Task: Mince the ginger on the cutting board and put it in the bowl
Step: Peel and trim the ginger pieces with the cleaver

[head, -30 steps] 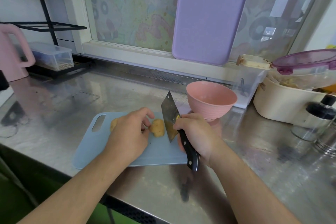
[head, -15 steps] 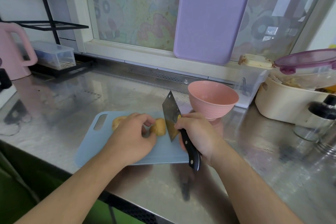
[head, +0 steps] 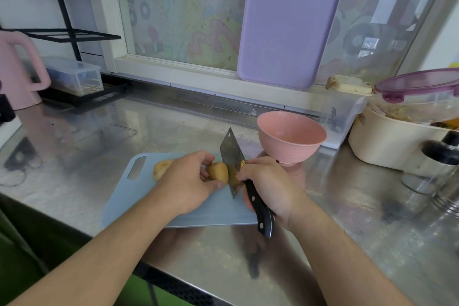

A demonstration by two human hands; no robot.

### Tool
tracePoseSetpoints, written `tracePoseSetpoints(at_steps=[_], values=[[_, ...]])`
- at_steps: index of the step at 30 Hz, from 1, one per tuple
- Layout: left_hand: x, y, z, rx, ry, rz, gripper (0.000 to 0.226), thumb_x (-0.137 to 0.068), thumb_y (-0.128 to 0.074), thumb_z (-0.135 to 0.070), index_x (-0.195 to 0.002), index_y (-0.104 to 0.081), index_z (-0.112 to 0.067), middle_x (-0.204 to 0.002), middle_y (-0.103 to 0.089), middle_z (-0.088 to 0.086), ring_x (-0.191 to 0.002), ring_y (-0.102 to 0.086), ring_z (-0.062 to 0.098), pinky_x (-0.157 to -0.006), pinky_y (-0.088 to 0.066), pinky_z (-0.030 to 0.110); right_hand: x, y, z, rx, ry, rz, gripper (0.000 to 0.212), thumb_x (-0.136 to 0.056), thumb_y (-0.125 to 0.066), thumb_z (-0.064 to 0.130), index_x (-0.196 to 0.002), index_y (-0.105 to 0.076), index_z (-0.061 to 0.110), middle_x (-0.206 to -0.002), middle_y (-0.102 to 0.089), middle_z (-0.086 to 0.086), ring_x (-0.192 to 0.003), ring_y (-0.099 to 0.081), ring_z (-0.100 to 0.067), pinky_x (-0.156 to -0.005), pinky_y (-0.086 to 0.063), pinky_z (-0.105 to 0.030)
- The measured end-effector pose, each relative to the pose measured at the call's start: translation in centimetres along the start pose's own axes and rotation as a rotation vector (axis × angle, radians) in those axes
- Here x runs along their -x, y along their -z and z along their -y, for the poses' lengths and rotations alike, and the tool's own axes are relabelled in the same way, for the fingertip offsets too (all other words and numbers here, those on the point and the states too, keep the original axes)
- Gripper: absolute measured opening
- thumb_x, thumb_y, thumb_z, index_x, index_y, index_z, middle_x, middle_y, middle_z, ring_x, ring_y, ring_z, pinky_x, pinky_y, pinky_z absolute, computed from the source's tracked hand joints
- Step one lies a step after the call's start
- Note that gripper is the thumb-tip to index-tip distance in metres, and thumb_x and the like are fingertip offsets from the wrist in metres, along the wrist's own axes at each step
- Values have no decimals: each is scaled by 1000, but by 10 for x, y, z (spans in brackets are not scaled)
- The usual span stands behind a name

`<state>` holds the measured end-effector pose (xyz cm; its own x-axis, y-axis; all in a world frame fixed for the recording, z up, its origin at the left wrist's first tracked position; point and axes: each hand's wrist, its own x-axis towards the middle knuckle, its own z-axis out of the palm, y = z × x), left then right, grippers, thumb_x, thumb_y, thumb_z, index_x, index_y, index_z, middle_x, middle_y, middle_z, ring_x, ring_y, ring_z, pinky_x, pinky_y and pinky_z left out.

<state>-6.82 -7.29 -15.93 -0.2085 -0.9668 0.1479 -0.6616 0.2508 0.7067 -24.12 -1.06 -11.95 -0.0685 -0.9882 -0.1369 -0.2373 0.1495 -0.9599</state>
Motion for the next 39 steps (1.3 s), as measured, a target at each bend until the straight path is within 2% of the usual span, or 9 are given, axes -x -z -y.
tracePoseSetpoints(at_steps=[6, 9, 11, 15, 22, 27, 33, 35, 39], values=[[1, 1, 6, 122, 5, -35, 50, -79, -90, -18, -124, -69, -25, -108, -68, -21, -89, -67, -2, -76, -48, 4, 0, 1, 1, -12, -10, -10, 38, -83, -58, 9, -47, -55, 20, -51, -47, -9, -43, -46, -24, -56, -35, -36], [2, 4, 6, 107, -7, -35, 42, -83, -87, -15, -121, -71, -24, -108, -71, -19, -90, -68, -3, -91, -56, 21, 1, 1, 1, -1, -5, -16, 36, -82, -58, 11, -48, -55, 20, -52, -48, -12, -44, -46, -24, -58, -34, -39], [3, 5, 7, 51, -16, -45, 33, -87, -83, -19, -117, -73, -28, -103, -72, -18, -91, -67, -2, -94, -56, 27, 0, 1, 0, 4, -1, -21, 35, -82, -59, 11, -49, -55, 19, -51, -49, -12, -42, -47, -24, -56, -34, -36], [10, 5, 10, -38, -32, -78, 24, -89, -81, -33, -111, -75, -36, -96, -70, -17, -90, -65, 0, -89, -55, 24, 0, 1, 0, -11, 4, -28, 33, -83, -58, 9, -52, -53, 19, -52, -46, -12, -42, -45, -24, -54, -32, -34], [16, 3, 10, -81, -59, -128, 27, -84, -82, -44, -108, -77, -31, -95, -69, -19, -92, -62, -2, -89, -55, 27, 2, 0, 2, 18, 12, -25, 36, -85, -57, 7, -52, -50, 17, -51, -45, -14, -39, -43, -23, -51, -30, -32], [17, 3, 7, -73, -75, -139, 29, -86, -82, -39, -114, -73, -37, -93, -62, -22, -89, -57, -8, -83, -48, 22, 4, 3, 5, -9, 52, -43, 27, -88, -57, 6, -62, -53, 11, -49, -45, -14, -40, -43, -24, -50, -30, -32], [13, 0, 15, -47, -70, -159, 12, -91, -77, -32, -103, -78, -33, -87, -71, -21, -85, -64, -5, -84, -56, 22, 10, -1, 13, 81, 140, -21, 34, -97, -57, 12, -63, -53, 6, -50, -48, -18, -40, -46, -22, -48, -35, -27], [12, -2, 16, -42, -63, -165, 8, -92, -77, -29, -99, -78, -31, -84, -72, -20, -82, -65, -6, -80, -55, 18, 12, -3, 13, 147, 151, -17, 36, -97, -56, 12, -63, -52, -1, -49, -50, -18, -39, -46, -20, -45, -35, -23], [10, -4, 19, -29, -79, -181, 4, -91, -77, -25, -92, -78, -29, -81, -71, -19, -78, -65, -4, -78, -57, 23, 12, -4, 15, 184, 175, -27, 36, -98, -56, 13, -76, -52, -15, -50, -49, -19, -39, -45, -20, -42, -33, -23]])
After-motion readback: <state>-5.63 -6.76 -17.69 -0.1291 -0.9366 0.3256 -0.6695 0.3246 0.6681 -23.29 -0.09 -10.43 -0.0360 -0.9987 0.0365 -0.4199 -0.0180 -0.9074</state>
